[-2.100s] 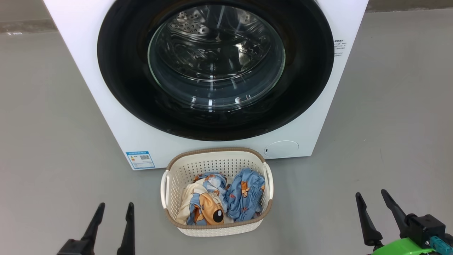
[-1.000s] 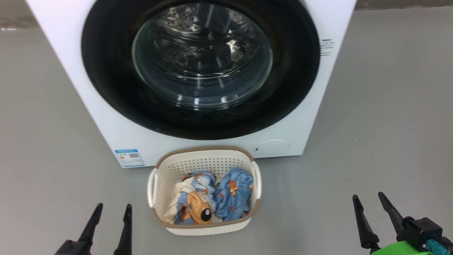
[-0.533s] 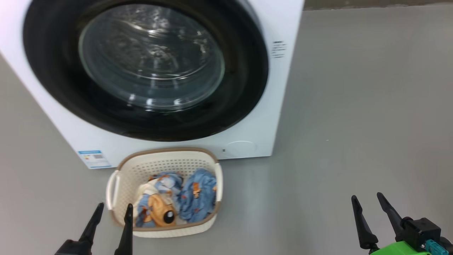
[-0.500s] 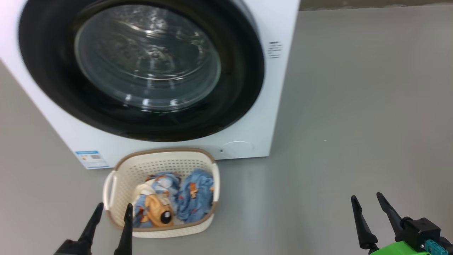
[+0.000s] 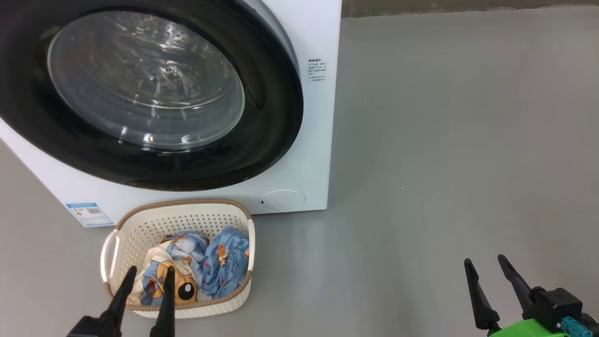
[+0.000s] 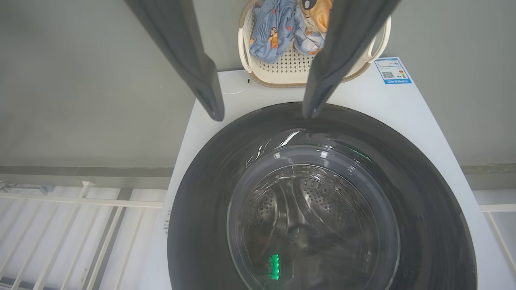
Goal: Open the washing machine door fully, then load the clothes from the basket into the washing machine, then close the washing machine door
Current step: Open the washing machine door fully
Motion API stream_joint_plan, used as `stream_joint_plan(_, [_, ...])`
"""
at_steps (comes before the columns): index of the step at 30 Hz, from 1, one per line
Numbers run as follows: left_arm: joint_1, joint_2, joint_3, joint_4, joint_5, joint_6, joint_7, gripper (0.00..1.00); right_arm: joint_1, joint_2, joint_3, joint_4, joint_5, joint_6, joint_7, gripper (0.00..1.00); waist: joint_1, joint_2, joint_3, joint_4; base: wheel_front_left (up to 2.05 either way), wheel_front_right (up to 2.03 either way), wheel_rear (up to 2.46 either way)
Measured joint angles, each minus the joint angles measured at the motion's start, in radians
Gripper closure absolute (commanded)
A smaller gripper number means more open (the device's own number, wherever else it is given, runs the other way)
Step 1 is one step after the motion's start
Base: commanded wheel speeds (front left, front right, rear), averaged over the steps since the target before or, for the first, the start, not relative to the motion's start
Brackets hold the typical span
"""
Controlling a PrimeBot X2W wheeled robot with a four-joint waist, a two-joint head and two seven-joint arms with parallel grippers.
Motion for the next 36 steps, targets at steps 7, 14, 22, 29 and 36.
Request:
stream_joint_plan(7, [0.000,0.002,-0.007,0.002,0.000,0.000,0.000,0.00,0.000,0.003,0.005,-0.001,0.013,0.000,0.000,0.00,0.0000,0.0000,0.001,0.004,0.00,0.00,-0.01])
stream_joint_plan(14, [-0.001,0.001,-0.010,0.003,0.000,0.000,0.000,0.00,-0.037,0.006,0.023,-0.006,0.105,0.000,0.000,1.00,0.0000,0.0000,0.008,0.012,0.00,0.00,0.00])
stream_joint_plan(22, [-0.005,0.001,-0.015,0.007,0.000,0.000,0.000,0.00,-0.177,0.007,0.048,0.002,0.289,0.000,0.000,1.00,0.0000,0.0000,0.020,0.021,0.00,0.00,0.00])
stream_joint_plan(29, [-0.043,0.000,-0.027,0.007,0.000,0.000,0.000,0.00,-0.342,-0.008,0.058,0.011,0.391,0.000,0.000,1.00,0.0000,0.0000,0.051,0.037,0.00,0.00,0.00])
stream_joint_plan(36, [-0.079,-0.001,-0.042,0.008,0.000,0.000,0.000,0.00,-0.490,-0.015,0.082,0.028,0.498,0.000,0.000,1.00,0.0000,0.0000,0.085,0.065,0.00,0.00,0.00])
